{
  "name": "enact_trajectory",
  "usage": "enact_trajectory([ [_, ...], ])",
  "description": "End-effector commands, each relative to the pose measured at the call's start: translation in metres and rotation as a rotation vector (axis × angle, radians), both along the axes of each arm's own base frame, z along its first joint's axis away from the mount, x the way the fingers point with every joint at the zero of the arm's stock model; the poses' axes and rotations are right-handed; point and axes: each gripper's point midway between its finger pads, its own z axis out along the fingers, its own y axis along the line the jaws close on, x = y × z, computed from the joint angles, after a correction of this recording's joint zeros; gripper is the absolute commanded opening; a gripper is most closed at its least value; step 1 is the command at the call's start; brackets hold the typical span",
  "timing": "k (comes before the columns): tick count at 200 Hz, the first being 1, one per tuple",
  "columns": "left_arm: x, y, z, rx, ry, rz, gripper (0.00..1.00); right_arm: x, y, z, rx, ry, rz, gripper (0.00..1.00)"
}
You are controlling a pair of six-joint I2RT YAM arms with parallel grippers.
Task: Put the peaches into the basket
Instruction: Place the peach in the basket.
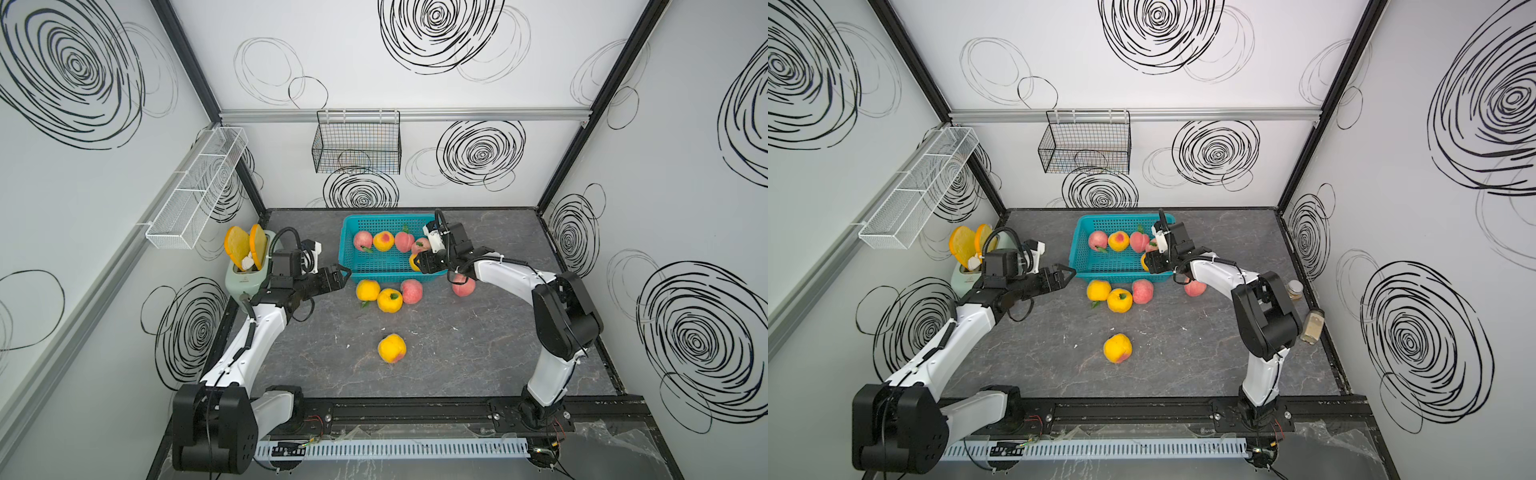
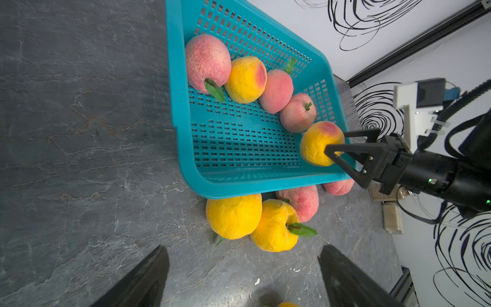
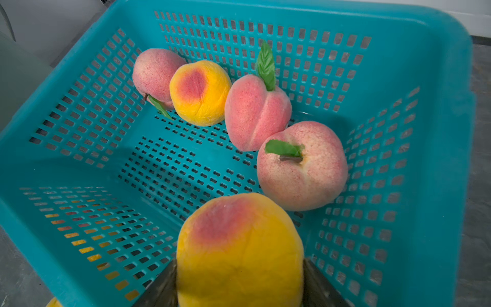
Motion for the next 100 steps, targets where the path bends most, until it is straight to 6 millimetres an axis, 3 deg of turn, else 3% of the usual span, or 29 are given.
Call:
enact_trajectory([
  [1,0.002,0.001,0.004,-0.005,-0.024,-0.008,0.92,0.000,-0.003,-0.008,-0.078,0.005,0.005,0.69],
  [48,0.002,0.002,0.004,-0.008,-0.025,-0.006,0.92,0.005,-0.010,-0.019,-0.184,0.001,-0.008,0.70],
  [100,0.002,0.002,0.003,-0.009,-0.023,-0.005,0.92,0.002,-0.006,-0.019,-0.243,-0.023,0.000,0.80],
])
